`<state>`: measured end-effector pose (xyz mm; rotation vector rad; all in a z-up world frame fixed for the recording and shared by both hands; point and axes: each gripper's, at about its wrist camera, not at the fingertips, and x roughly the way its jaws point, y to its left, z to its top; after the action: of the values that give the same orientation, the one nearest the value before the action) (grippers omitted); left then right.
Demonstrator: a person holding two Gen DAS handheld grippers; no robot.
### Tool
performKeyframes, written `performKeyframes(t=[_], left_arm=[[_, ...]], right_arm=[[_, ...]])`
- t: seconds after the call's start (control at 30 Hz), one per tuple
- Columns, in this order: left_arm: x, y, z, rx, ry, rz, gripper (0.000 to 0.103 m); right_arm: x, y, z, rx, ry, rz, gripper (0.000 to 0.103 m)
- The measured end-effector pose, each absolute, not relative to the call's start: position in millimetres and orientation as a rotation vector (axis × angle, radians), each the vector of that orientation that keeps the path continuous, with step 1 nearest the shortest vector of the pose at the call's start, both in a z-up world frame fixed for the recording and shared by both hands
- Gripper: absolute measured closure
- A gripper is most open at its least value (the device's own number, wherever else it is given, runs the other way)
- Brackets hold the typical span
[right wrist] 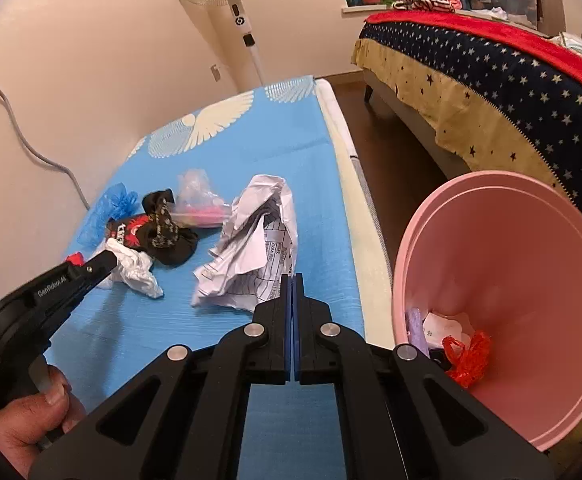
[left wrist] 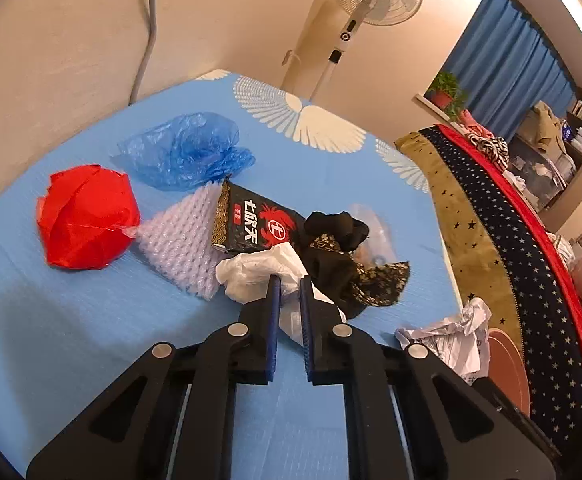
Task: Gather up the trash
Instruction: 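Close the right gripper on the crumpled white paper while the left gripper grasps the white plastic bag, then carry the crumpled paper and white plastic bag over the pink wastebasket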
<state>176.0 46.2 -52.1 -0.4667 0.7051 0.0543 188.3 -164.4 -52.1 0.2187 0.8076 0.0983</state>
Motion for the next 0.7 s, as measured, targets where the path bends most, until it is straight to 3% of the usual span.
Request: performKeyframes(t=[0.7], left_arm=[[112.4,25.2,-4.3,-0.305,0.622,-0.039,0.093]], right_arm=[[128.1,-178.6,3.2,0.209,0.704,0.063,0.103]])
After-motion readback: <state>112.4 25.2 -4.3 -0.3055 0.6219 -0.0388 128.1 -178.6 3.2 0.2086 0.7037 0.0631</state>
